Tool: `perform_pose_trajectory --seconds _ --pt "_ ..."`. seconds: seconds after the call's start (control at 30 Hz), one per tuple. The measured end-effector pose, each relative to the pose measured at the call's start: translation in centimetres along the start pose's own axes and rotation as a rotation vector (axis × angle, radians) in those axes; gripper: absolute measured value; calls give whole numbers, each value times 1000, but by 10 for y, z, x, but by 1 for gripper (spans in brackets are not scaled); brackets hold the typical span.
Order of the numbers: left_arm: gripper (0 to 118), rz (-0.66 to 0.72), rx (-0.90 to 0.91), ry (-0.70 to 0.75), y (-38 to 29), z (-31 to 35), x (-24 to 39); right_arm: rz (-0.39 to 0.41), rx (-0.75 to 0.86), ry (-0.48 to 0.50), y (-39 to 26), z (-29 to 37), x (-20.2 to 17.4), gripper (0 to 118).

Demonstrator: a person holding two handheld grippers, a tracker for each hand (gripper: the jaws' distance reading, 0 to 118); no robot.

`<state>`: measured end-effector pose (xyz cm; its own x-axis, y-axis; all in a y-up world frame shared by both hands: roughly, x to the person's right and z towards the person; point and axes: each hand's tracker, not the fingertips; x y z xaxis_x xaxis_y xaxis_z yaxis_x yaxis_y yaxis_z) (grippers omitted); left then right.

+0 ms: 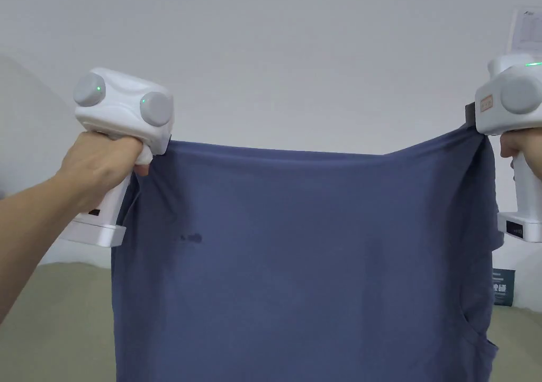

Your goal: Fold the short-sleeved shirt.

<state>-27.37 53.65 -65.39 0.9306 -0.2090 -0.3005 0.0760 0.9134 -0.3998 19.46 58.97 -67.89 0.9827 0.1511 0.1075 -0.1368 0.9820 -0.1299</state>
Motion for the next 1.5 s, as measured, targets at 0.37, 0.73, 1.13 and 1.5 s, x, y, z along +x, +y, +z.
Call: perform_pose_trajectory --seconds 0.37,0.73,1.13,1.5 --pt "3 20 -117 -56 -94 -103 39 -38 -175 27 -139 -62 -19 0" --pt "3 -22 -233 -112 -220 -89 52 -39 -316 86 -262 -13 -9 0" --pt "3 -48 -338 -204 -369 38 4 -45 -454 180 -387 174 11 0" --pt "3 -18 -446 -259 -505 153 -45 -129 -644 208 -508 323 34 0"
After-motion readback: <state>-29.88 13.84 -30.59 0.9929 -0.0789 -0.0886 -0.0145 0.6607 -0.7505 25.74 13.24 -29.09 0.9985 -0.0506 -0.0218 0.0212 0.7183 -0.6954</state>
